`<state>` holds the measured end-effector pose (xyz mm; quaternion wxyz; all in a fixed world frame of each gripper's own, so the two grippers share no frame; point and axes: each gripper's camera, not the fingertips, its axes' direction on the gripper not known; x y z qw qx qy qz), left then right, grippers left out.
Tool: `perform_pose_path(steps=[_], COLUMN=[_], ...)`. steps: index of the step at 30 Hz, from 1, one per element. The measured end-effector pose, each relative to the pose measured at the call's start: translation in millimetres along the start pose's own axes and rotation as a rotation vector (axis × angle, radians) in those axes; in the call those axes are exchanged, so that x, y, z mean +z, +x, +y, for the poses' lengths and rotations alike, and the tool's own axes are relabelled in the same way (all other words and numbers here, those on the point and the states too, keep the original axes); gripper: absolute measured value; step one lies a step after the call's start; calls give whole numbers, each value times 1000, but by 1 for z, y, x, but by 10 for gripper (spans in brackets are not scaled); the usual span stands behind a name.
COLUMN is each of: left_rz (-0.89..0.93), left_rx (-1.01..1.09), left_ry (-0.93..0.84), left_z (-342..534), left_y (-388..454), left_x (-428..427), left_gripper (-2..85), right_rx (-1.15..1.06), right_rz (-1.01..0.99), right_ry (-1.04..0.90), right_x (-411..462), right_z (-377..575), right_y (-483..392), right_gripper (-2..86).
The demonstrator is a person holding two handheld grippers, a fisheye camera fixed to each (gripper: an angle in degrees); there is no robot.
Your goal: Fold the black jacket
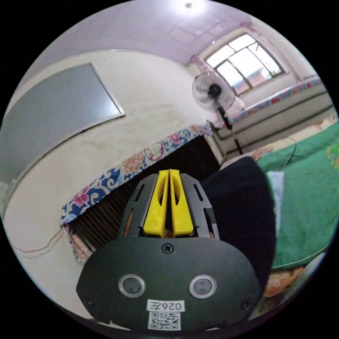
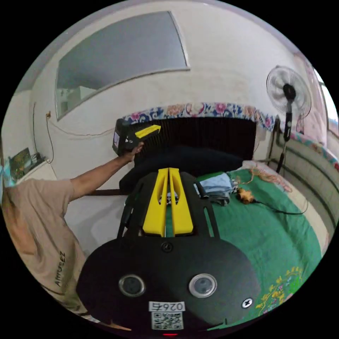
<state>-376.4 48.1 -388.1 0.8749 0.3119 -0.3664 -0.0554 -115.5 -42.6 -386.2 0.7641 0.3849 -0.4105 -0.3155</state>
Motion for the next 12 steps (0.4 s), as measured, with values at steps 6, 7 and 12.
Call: perform_pose_path(steps=[6, 7, 12], left_rz=[1349, 1575, 2124], left_rx=[-76, -83, -101], left_ry=[218, 234, 117], left_z=[-122, -143, -210], left_y=[151, 201, 421], left_x=[-57, -66, -113], left_gripper=[-6, -4, 129], right_rx=[-51, -47, 191], right_rz=[167, 242, 1019], right_ry=[55, 16, -81], right_x=[-203, -220, -409], right_z=[62, 68, 151], right_y=[-48, -52, -72], right_gripper=[-11, -11, -4])
